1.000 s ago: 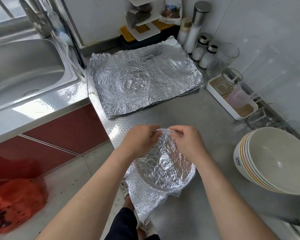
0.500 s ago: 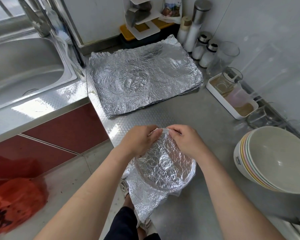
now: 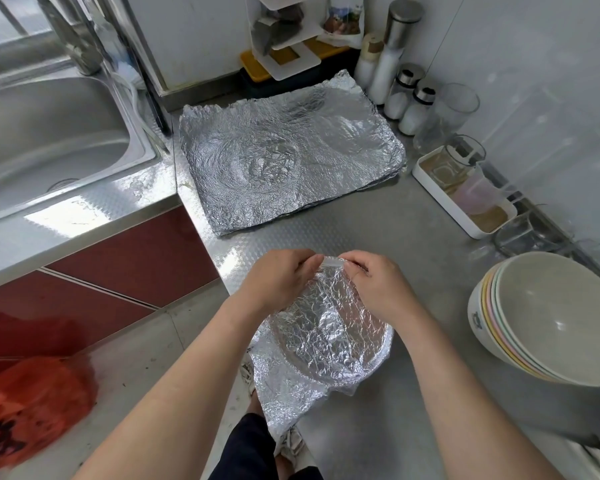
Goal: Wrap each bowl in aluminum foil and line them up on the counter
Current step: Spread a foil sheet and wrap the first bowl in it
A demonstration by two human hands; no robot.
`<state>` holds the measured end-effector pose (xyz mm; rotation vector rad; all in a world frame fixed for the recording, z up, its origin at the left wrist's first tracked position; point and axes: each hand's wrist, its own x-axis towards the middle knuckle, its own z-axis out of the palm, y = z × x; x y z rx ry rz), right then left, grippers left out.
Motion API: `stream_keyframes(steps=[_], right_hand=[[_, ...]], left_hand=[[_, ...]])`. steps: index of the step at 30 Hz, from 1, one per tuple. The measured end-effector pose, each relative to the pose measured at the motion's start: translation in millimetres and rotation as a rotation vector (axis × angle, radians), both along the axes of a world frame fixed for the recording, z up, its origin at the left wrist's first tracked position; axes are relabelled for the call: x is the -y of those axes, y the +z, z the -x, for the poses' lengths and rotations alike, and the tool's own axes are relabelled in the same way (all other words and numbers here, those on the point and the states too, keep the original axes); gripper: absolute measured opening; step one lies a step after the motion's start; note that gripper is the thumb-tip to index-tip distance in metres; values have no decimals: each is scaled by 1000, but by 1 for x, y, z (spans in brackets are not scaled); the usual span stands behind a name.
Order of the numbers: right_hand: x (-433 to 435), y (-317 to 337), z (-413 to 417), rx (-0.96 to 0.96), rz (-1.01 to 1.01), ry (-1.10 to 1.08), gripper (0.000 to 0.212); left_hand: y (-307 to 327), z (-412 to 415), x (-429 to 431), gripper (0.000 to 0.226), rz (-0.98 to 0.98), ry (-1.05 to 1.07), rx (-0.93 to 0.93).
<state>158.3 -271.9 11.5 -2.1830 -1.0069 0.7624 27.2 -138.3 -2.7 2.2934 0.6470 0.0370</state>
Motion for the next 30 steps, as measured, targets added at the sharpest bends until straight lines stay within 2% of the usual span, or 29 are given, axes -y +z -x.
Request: stream_keyframes(steps=[4, 18, 20, 24, 27, 30], right_hand=[[1, 0, -1, 44, 21, 42, 32], [6, -3, 11, 76, -27, -120, 22], [8, -3, 12, 79, -37, -169, 23], [13, -7, 16, 76, -68, -335, 25], [17, -9, 19, 88, -69, -420, 27], [20, -6, 16, 49, -20, -370, 38]], left_hand=[[-2, 4, 3, 31, -27, -8, 4], [4, 1, 3, 32, -113, -6, 1], [9, -1, 5, 30, -142, -11, 22], [17, -6, 8, 40, -253, -9, 40], [18, 0, 10, 41, -290, 51, 0], [16, 18, 21, 42, -283, 181, -12]])
